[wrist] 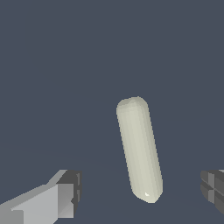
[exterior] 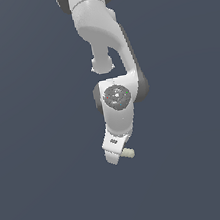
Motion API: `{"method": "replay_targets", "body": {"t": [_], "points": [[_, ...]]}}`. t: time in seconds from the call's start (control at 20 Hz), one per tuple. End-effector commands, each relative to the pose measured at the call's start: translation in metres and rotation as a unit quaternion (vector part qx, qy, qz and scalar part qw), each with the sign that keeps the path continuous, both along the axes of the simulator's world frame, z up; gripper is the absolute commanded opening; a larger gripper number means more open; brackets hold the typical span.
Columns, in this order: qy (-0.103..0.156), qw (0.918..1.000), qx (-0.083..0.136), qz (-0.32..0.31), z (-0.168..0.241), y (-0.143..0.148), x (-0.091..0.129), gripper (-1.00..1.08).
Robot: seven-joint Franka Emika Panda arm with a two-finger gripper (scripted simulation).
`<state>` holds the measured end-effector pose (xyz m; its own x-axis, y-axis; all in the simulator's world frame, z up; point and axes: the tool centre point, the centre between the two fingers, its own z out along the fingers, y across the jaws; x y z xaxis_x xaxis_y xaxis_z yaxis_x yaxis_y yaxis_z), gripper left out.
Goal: Pick up the object and move it to a goal position.
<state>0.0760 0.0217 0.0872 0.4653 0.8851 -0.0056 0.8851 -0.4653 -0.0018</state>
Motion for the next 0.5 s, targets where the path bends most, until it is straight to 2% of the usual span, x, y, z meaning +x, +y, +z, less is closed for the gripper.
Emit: {"method": "replay_targets", "body": {"t": [0.0, 0.45], "points": [[-0.001, 0.9996, 0.001, 0.029, -0.005, -0.001, 0.004, 1.0], [-0.002, 0.9961, 0.002, 0.088, -0.016, -0.002, 0.012, 1.0]]}}
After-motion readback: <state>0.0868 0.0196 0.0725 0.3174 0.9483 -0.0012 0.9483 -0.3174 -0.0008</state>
